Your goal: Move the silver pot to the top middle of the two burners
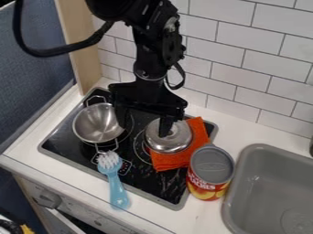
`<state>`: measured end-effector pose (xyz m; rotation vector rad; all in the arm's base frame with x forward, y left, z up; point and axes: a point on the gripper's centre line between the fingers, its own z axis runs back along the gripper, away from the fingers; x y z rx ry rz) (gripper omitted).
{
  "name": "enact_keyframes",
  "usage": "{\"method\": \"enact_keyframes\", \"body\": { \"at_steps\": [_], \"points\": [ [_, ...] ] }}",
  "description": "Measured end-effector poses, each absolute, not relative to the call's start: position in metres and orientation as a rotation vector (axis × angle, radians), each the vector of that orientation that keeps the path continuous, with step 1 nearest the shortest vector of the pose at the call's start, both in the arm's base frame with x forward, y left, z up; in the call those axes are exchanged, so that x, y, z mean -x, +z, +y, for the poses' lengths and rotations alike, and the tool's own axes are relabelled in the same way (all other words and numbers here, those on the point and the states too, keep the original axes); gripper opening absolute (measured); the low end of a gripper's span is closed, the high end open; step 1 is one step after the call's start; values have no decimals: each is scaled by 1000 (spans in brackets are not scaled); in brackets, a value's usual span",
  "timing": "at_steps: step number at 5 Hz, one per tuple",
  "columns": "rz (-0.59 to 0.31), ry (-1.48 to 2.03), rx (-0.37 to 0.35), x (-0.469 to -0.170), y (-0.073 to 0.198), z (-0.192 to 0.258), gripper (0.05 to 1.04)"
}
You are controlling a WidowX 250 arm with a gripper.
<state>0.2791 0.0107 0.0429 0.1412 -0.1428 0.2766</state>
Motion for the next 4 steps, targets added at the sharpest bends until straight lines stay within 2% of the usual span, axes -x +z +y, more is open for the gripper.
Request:
{"method": "enact_keyframes", "body": {
  "at_steps": [2, 3, 4],
  "points": [
    [-93, 374, -145, -277, 25, 24, 1000],
    [-124, 501, -119, -280, 24, 41, 1000],
    [-172, 699, -152, -284, 15, 66, 1000]
  ]
}}
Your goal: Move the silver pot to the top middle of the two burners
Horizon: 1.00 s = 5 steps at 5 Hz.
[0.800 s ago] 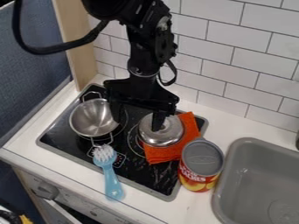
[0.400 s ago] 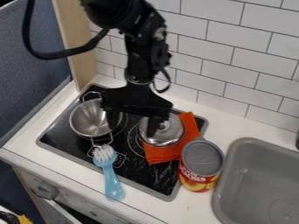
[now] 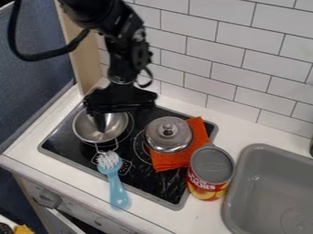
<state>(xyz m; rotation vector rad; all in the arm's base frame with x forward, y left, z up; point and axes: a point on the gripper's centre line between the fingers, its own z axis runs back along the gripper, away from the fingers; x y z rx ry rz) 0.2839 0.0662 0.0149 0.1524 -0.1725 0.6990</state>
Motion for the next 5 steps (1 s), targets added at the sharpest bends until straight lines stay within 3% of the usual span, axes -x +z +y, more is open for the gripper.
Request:
{"method": "enact_keyframes", "body": {
  "at_steps": [3, 4, 5],
  "points": [
    [-134, 1109, -34, -265, 3, 131, 1000],
    [-68, 1100, 96, -253, -10, 146, 1000],
    [-78, 1071, 159, -253, -19, 154, 1000]
  ]
}}
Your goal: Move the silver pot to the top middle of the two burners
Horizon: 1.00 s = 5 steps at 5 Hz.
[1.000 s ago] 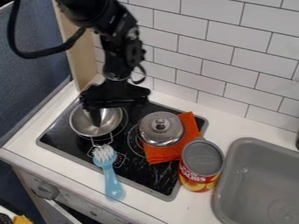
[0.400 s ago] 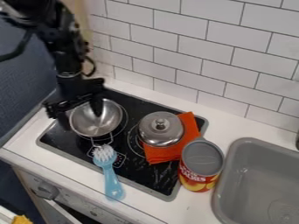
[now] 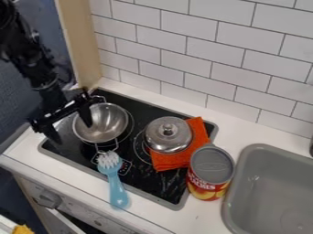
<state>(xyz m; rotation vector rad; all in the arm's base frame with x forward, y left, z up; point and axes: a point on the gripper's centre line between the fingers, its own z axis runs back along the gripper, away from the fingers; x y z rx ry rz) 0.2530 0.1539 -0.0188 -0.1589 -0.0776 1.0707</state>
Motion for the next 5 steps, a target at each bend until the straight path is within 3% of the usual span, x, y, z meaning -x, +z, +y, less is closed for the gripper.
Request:
{"method": "enact_keyframes", "body": {
  "at_steps": [3, 4, 5],
  "points": [
    [-50, 1165, 196, -256, -47, 160, 1000],
    [-60, 1174, 193, -258, -49, 163, 941],
    [-63, 1188, 197, -255, -50, 165, 644]
  ]
}}
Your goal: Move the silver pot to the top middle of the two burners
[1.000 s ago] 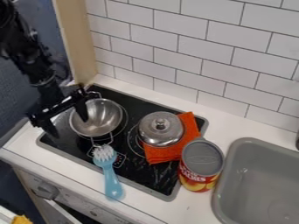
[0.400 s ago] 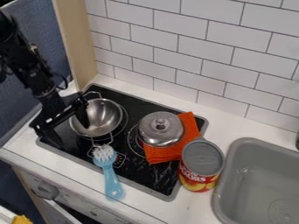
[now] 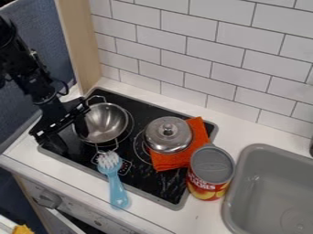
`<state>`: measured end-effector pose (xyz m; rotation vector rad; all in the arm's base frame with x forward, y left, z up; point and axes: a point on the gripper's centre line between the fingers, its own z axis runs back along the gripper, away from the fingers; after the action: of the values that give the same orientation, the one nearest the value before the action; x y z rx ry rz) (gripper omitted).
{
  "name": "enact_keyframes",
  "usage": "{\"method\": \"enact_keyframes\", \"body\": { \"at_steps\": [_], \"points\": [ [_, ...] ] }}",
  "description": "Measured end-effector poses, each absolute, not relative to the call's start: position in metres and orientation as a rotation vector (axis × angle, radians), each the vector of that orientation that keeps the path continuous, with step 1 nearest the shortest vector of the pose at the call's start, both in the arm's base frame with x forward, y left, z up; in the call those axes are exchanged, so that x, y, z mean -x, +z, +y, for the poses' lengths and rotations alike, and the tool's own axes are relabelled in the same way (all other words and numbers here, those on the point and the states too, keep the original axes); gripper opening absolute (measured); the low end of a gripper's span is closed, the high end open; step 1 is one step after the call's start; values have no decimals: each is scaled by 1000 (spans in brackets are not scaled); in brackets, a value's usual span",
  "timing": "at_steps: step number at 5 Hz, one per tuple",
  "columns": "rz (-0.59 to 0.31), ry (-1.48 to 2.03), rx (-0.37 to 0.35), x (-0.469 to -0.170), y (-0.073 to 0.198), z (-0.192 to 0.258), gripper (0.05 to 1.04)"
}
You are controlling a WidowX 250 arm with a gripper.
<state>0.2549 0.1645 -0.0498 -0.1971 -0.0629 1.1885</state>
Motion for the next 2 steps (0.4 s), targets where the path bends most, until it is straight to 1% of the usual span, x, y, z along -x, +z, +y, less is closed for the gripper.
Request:
{"method": "enact_keyframes", "body": {
  "at_steps": [1, 2],
  "points": [
    [-55, 1181, 204, -253, -51, 162, 345],
    [-45, 1180, 211, -250, -52, 158, 148]
  ]
}}
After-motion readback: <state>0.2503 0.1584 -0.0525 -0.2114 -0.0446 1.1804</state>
